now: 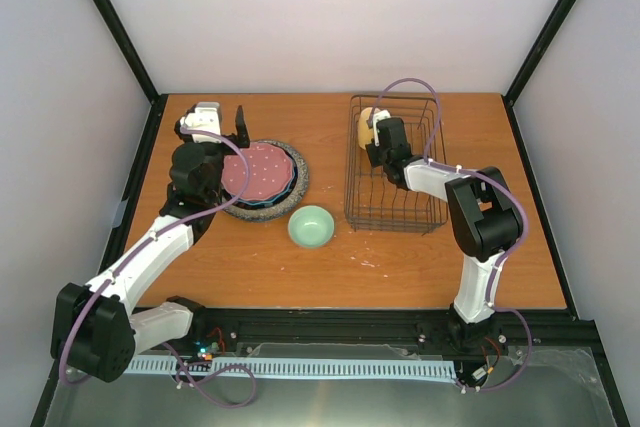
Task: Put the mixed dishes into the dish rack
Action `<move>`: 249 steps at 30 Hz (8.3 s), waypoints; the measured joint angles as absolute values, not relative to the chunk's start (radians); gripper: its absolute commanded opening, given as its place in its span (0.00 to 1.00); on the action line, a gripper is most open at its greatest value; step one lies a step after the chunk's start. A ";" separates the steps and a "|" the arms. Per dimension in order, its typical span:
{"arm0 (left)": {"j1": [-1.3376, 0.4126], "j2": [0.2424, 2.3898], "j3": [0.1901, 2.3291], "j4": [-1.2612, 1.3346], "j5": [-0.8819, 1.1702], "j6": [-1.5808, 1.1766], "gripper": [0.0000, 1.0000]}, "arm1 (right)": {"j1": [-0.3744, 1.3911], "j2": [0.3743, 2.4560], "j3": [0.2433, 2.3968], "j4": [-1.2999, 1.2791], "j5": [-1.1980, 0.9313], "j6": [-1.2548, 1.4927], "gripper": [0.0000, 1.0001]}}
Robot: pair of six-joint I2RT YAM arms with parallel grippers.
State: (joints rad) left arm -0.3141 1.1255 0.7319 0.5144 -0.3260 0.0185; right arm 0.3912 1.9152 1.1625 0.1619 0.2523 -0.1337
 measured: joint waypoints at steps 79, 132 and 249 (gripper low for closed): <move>-0.511 1.763 1.185 -0.902 0.358 0.204 0.31 | 0.391 1.155 1.233 -0.324 0.295 0.088 0.54; -0.331 1.536 1.338 0.001 1.459 0.035 0.01 | 0.095 1.330 1.089 0.176 -1.172 0.774 0.84; -0.327 1.903 1.841 -0.325 1.562 0.258 0.02 | 0.304 1.499 1.302 0.154 -1.375 0.945 0.45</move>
